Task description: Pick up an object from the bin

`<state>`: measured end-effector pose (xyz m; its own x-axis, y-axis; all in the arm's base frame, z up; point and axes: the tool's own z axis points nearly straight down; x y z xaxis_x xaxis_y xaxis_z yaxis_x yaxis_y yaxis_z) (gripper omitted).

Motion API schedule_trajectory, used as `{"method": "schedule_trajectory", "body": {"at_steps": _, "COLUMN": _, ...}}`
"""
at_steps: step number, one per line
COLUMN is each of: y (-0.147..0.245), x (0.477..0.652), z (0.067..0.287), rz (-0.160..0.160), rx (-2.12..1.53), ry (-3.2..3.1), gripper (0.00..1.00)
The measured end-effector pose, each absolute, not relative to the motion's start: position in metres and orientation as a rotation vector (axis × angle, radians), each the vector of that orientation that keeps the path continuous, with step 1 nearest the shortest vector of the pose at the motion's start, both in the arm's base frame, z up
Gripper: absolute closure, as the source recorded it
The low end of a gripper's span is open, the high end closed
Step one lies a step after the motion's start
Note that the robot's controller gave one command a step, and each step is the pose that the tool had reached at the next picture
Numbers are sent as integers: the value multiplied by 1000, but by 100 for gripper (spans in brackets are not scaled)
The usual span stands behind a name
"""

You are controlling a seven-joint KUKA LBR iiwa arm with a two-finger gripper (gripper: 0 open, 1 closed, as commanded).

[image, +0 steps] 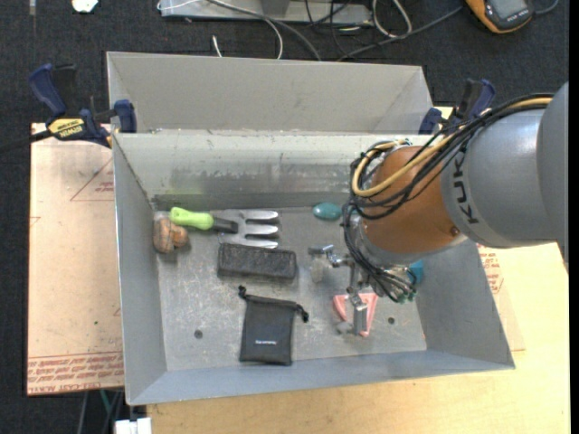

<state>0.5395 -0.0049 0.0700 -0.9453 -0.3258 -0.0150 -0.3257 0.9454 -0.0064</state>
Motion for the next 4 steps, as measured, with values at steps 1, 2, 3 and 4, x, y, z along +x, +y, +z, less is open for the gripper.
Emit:
{"method": "schedule_trajectory", "body": {"at_steps": 1, "y": -4, "x": 539, "z": 70, "rz": -6, "rx": -519, "ry": 3083, "gripper": 0}}
{"method": "schedule_trajectory", "body": {"at_steps": 2, "y": -3, "x": 539, "z": 73, "rz": -5, "rx": -496, "ry": 3090, "gripper": 0}}
{"method": "schedule_trajectory", "body": {"at_steps": 3, "y": -24, "x": 535, "z": 137, "rz": -1, "rx": -466, "ry": 3097, "gripper": 0}}
{"method": "schedule_trajectory", "body": {"at_steps": 4, "y": 7, "x": 562, "z": 160, "rz": -2, "rx": -301, "ry": 3113, "gripper": 0}}
